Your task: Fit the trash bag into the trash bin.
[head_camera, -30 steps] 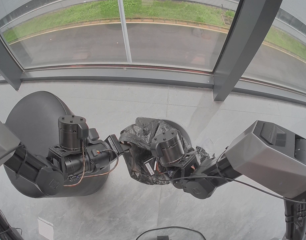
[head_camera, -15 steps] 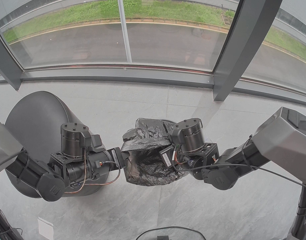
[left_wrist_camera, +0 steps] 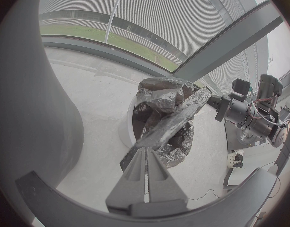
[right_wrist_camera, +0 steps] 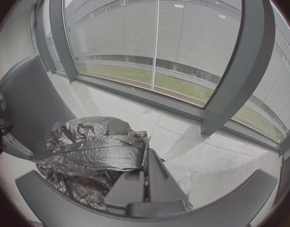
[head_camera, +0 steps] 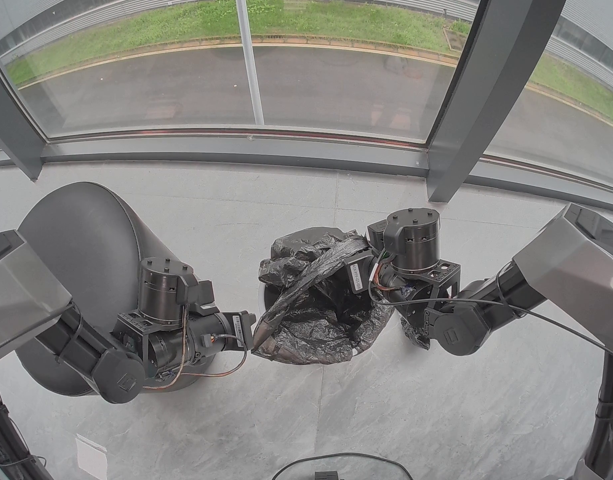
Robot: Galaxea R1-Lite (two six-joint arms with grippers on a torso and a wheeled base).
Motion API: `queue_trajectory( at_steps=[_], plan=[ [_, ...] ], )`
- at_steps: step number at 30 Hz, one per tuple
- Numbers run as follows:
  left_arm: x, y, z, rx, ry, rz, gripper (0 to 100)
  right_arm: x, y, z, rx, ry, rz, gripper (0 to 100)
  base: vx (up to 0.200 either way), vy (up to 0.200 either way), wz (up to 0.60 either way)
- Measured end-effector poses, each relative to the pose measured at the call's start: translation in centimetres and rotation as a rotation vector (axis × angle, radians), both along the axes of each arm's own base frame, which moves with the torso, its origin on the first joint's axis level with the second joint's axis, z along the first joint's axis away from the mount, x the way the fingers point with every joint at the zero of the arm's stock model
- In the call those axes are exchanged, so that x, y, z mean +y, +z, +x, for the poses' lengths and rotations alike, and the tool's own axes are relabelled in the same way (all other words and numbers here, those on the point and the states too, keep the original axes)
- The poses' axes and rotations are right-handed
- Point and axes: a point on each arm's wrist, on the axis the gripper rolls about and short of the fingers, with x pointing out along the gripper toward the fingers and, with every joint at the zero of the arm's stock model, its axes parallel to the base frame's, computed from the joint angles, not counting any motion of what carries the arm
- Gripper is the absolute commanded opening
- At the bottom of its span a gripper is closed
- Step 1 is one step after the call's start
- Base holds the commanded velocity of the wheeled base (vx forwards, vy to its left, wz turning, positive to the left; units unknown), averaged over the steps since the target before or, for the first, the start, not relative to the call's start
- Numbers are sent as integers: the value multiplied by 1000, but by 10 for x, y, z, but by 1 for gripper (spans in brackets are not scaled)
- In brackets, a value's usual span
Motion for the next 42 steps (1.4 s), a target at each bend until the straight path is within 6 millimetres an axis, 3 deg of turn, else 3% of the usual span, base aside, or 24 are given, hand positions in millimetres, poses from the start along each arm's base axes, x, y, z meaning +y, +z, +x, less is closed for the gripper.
queue_trajectory(
  at_steps=[6, 15, 20, 26, 27, 36, 42],
  plan=[
    [-6, 2, 18, -30, 13, -15, 0, -4, -8, 16, -5, -14, 7, 0, 0, 0, 0],
    [-9, 5, 30, -105, 24, -53, 0, 0, -10, 28, -24, -17, 22, 0, 0, 0, 0],
    [-6, 1, 24, -85, 25, -46, 0, 2, -10, 29, -27, -17, 24, 0, 0, 0, 0],
    [-1, 0, 2, -54, 10, -34, 0, 2, -10, 29, -27, -17, 25, 0, 0, 0, 0],
    [-1, 0, -1, -51, 6, -31, 100, 3, -9, 28, -28, -16, 25, 0, 0, 0, 0],
    [-4, -2, -26, -63, -60, 49, 100, 3, -7, 27, -32, -14, 28, 0, 0, 0, 0],
    [-13, -5, -32, -181, -63, 140, 100, 3, -5, 27, -35, -16, 32, 0, 0, 0, 0]
  ],
)
